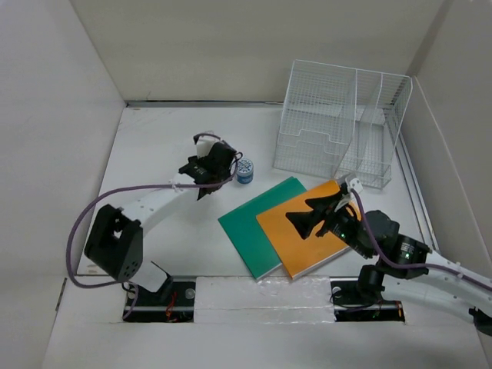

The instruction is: Organize the desk

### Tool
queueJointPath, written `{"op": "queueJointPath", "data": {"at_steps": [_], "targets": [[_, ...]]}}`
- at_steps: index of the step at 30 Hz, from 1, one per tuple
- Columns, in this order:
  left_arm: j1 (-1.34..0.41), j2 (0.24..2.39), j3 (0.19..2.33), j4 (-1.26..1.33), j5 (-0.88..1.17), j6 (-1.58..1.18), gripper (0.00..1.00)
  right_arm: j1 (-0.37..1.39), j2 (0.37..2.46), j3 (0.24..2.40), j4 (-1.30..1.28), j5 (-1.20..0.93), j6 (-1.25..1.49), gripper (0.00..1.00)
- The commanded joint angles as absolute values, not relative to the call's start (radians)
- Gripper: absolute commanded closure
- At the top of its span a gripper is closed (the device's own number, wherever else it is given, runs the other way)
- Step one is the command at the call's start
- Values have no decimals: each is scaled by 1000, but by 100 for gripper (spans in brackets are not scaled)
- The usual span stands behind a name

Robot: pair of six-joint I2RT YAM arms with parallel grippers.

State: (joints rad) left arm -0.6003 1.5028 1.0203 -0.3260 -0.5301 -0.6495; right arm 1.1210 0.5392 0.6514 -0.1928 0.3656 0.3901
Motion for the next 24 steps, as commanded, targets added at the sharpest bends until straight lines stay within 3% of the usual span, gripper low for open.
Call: {"op": "queueJointPath", "data": {"at_steps": [1,6,7,8,12,15,20,24], "targets": [[-690,1384,1266,-352,-569,-583,54,1127,532,620,-178,439,419,14],[-862,1599,1679,-512,-681,-465,54,1127,552,627,-219,480,458,14],[-888,1676,1892,-553,-686,-428,53,1127,554,632,-242,497,478,14],[-888,1715,1894,-554,-684,-428,53,1127,552,632,-242,500,479,14],[-888,1886,2210,-583,-609,-342,53,1127,520,617,-287,499,515,15],[-879,2067,2577,-577,-505,-292,53,1127,473,565,-301,438,532,15],[-870,2057,2491,-338,-422,-268,52,1127,446,528,-310,397,558,15],[-842,2184,2578,-288,-353,-256,52,1127,457,519,-299,345,574,15]]}}
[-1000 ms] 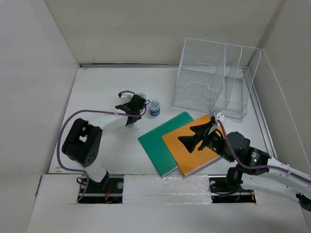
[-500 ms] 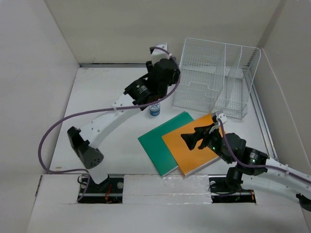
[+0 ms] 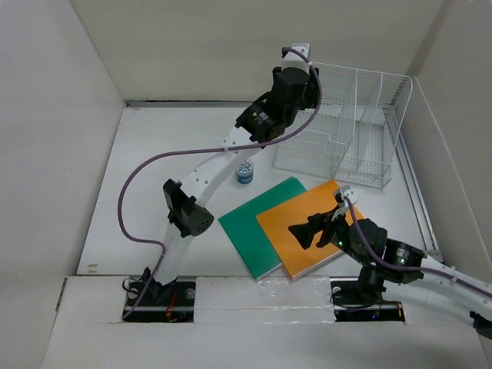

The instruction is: Organize the desk

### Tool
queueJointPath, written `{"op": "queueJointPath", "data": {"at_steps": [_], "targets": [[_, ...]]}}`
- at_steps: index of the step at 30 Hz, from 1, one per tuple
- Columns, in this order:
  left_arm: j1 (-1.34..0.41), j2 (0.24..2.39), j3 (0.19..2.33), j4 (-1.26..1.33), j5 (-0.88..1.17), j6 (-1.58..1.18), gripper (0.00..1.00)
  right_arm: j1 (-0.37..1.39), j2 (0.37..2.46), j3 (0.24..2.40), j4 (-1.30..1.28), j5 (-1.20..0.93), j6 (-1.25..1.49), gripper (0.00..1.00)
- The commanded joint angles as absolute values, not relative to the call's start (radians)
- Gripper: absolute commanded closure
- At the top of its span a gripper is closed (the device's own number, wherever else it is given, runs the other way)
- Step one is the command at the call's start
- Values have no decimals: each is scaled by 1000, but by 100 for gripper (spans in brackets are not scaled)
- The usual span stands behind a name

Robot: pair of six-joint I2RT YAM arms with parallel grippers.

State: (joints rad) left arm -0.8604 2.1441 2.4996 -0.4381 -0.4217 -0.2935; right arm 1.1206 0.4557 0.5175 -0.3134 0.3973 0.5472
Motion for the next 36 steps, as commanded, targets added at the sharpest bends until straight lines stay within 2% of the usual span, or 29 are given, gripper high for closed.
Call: {"op": "queueJointPath", "data": {"at_steps": [1,6,14,17,21,23,28,34,35,36], "targets": [[-842,2206,2594,-279,-362,-226,52,1127,462,518,-295,344,575,15],[-833,2279,2597,-141,-359,-176,51,1127,489,522,-270,318,575,15],[-833,2355,2600,-75,-333,-126,47,1127,523,528,-235,290,569,15],[-833,2373,2599,-68,-330,-118,40,1127,519,520,-218,272,575,15],[-824,2396,2582,-52,-331,-117,25,1127,511,522,-221,275,575,13],[-824,2404,2582,-46,-341,-115,24,1127,508,529,-232,278,572,13],[-824,2387,2579,-32,-324,-127,9,1127,494,540,-258,278,569,12],[-824,2200,2521,-8,-285,-159,11,1127,474,546,-285,310,560,14],[-824,2165,2463,-6,-294,-160,12,1127,474,551,-285,314,554,17],[-824,2075,2416,24,-307,-163,16,1127,474,552,-285,324,554,28]]}}
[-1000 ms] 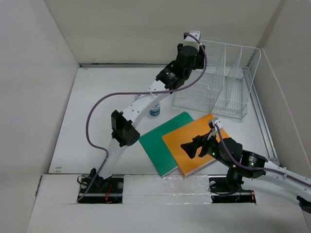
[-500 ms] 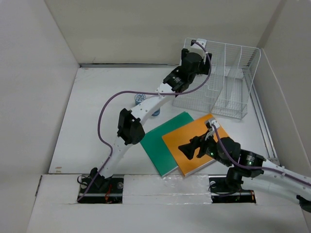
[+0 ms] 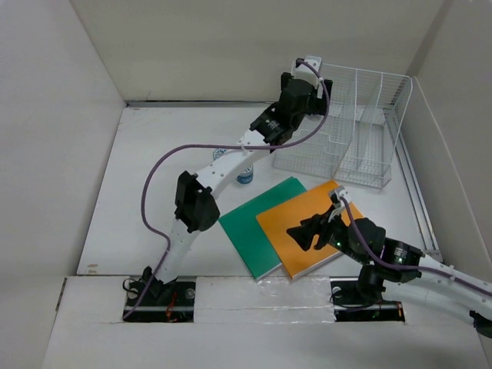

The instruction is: Organize the desk

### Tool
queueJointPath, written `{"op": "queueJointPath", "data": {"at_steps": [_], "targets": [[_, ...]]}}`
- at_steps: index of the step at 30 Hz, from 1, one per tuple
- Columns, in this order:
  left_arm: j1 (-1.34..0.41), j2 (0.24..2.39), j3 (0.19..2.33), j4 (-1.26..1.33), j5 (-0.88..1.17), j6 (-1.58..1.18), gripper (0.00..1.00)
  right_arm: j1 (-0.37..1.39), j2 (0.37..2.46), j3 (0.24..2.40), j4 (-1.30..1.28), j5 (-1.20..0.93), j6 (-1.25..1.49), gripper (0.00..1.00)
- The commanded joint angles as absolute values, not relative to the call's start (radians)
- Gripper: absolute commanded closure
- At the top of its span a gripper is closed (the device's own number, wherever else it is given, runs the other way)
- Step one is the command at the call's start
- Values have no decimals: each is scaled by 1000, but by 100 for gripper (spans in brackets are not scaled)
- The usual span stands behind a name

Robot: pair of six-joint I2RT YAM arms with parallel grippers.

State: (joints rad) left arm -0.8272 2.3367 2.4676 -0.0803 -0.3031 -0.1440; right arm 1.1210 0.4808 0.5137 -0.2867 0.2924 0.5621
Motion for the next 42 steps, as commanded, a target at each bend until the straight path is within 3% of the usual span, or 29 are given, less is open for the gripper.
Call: {"op": "queueJointPath", "data": {"at_steps": [1,2,3,4,6,8,9,11,12,15,21,32,37,40,42], "targets": [[-806,2028,2370,38,-320,-173,19,1127,474,561,-287,327,551,34],[-790,1984,2267,43,-328,-184,21,1127,476,563,-285,330,548,43],[-773,1895,2210,38,-336,-207,27,1127,476,564,-284,330,545,72],[-720,1850,2150,29,-325,-269,31,1127,476,566,-282,331,545,79],[-661,1702,1909,18,-310,-343,33,1127,474,566,-285,351,538,84],[-605,1603,1614,67,-324,-416,33,1127,471,565,-287,367,526,79],[-604,1515,1524,75,-386,-432,32,1127,469,565,-285,379,520,65],[-592,1461,1319,72,-457,-478,30,1127,469,568,-276,393,514,53],[-592,1433,1260,71,-486,-491,24,1127,471,568,-275,391,508,42],[-581,1448,1120,63,-488,-525,19,1127,492,577,-265,390,491,31],[-551,1661,1121,5,-517,-534,7,1127,531,574,-279,373,508,24],[-512,1873,1252,29,-480,-492,9,1127,514,529,-236,333,540,24],[-503,1933,1301,28,-485,-476,18,1127,529,542,-233,336,529,24],[-503,1940,1327,31,-499,-468,54,1127,541,540,-227,328,532,24],[-503,1931,1330,23,-500,-469,60,1127,545,540,-233,327,534,24]]}}
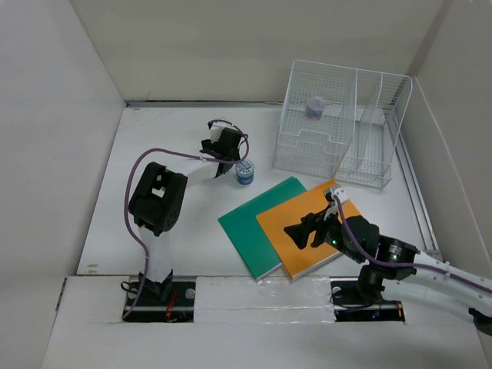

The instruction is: Organize the desk

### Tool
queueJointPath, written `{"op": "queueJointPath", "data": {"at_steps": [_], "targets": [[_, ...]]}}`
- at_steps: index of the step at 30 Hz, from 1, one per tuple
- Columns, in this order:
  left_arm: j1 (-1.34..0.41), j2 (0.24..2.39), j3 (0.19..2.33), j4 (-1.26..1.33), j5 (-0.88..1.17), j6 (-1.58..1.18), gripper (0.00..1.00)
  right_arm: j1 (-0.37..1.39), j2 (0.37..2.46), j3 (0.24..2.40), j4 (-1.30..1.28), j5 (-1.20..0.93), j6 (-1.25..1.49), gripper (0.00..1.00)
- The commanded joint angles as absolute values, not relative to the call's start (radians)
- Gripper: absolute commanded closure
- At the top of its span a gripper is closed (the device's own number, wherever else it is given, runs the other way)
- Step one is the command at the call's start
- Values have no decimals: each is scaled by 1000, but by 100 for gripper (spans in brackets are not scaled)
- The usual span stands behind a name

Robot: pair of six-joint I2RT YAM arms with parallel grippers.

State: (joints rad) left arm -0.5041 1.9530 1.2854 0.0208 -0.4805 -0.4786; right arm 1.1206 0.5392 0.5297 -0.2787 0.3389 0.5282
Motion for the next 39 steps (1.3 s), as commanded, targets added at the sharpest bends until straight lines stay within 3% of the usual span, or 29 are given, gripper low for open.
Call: {"op": "queueJointPath", "data": {"at_steps": [1,6,11,14,19,25,30,39], "targets": [[-503,1918,1318,18,-499,-471,61,1127,545,540,-235,330,535,24],[-503,1698,1269,34,-448,-442,61,1127,523,540,-244,365,535,24],[-618,1493,1436,-74,-401,-353,61,1127,563,540,-226,361,535,24],[-705,1476,1598,-127,-387,-318,60,1127,618,532,-207,336,551,24],[-854,1624,2005,-260,-428,-206,59,1127,663,517,-150,307,572,24],[-882,2074,2600,-447,-384,-129,57,1127,612,496,-172,302,600,24],[-882,2095,2511,-310,-341,-118,57,1127,560,476,-187,293,612,24],[-864,2235,2560,-308,-324,-95,58,1127,520,460,-229,302,637,24]]}}
